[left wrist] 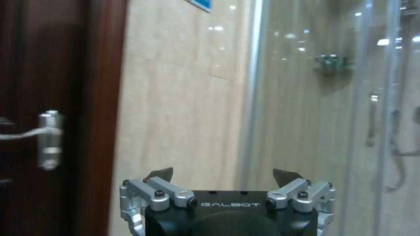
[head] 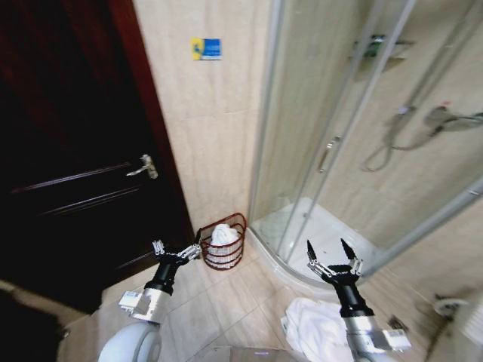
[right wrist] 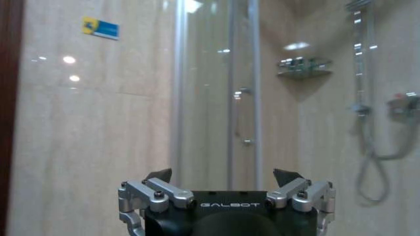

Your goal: Discard the used towel into the hamper.

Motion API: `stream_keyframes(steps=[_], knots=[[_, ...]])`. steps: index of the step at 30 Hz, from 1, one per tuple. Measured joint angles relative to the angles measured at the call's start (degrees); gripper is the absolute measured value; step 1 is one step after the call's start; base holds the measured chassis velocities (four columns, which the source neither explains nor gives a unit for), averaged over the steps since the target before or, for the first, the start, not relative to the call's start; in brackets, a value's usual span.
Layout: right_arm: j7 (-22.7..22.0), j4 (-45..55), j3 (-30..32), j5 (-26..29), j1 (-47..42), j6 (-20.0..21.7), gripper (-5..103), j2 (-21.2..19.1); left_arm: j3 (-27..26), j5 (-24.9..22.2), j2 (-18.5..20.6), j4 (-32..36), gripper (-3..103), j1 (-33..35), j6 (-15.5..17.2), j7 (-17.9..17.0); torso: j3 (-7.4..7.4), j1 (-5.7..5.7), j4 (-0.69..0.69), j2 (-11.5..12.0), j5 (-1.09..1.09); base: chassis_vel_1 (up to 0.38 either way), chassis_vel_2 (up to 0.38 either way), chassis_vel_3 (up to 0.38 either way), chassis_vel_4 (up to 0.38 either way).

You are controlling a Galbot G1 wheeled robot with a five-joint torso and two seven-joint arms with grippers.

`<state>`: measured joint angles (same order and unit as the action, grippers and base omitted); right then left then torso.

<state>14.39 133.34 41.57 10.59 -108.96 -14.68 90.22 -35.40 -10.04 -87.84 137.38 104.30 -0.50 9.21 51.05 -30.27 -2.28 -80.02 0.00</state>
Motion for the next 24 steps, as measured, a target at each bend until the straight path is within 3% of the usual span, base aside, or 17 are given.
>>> stream_keyframes(steps=[24], knots=[[0.0, 0.0, 0.0, 0.0, 0.0, 0.0, 100, -0.01, 0.0, 0.0, 0.0, 0.0, 99, 0.0, 0.0, 0.0, 0.0, 0.0, 0.0, 0.0, 0.01, -0.123, -0.125, -0.128, -0.126]])
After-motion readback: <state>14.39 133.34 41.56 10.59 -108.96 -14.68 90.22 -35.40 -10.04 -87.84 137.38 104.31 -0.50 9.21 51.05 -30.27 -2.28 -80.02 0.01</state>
